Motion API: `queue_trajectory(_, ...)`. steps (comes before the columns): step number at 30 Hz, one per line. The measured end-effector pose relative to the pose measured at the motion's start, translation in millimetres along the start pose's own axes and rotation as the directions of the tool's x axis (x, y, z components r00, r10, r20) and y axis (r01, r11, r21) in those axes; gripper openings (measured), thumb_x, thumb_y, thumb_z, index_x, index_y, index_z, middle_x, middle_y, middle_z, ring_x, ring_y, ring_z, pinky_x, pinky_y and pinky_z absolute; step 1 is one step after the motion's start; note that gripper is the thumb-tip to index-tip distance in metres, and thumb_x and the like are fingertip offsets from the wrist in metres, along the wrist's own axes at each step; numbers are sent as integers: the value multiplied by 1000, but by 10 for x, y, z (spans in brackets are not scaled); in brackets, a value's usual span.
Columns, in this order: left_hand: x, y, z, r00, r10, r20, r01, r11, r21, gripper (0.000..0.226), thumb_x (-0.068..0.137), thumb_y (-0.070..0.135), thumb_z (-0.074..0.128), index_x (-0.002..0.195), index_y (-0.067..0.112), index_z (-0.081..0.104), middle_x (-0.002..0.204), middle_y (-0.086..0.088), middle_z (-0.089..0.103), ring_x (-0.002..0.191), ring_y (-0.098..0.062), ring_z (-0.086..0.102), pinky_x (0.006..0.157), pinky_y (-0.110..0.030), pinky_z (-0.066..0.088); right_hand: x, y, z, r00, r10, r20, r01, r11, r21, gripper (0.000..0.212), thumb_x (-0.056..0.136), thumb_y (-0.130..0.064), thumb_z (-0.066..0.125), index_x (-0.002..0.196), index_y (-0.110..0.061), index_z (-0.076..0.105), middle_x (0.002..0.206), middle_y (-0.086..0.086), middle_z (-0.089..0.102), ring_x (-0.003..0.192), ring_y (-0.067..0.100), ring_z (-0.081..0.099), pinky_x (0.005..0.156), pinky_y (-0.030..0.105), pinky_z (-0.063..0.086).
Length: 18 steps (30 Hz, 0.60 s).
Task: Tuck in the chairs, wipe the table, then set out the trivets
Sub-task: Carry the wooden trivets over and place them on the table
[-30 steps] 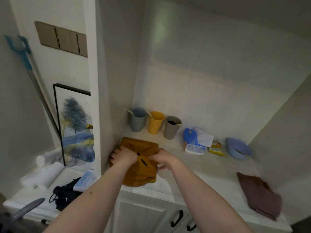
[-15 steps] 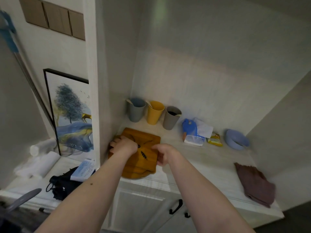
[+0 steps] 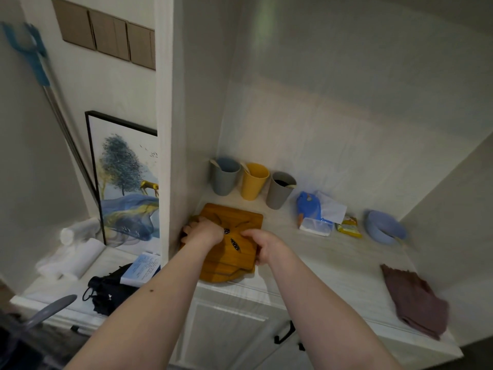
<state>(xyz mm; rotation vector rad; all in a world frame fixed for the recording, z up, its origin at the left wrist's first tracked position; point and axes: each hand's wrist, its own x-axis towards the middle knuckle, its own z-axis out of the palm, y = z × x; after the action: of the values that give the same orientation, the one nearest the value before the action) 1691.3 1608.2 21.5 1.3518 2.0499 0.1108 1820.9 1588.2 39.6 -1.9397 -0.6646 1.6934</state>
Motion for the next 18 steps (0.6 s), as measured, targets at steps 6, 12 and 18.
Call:
queue_trajectory(6,-22,-49,11,1000,13,0,-13,1000,-19,71,93,39,45,148,10,10,152,-20,15,139,-38,17,112,-50,23,2,-16,34,998,-19,61,17,999,42,39,93,-20,59,129,-7,51,130,18,58,120,31,56,89,43,46)
queue_trajectory(12,-38,-65,18,999,38,-9,-38,999,-27,69,94,37,41,149,11,7,153,-19,13,139,-38,15,112,-49,21,51,74,-12,993,-55,103,41,991,130,46,91,-22,62,131,-3,50,132,20,55,123,32,53,95,44,44)
queue_trajectory(18,34,-33,109,999,32,-39,-34,997,-72,67,97,46,29,149,8,12,152,-19,19,139,-39,19,113,-47,21,105,157,-93,991,-130,43,117,968,223,47,91,-25,63,132,-5,50,131,19,56,121,32,54,95,43,46)
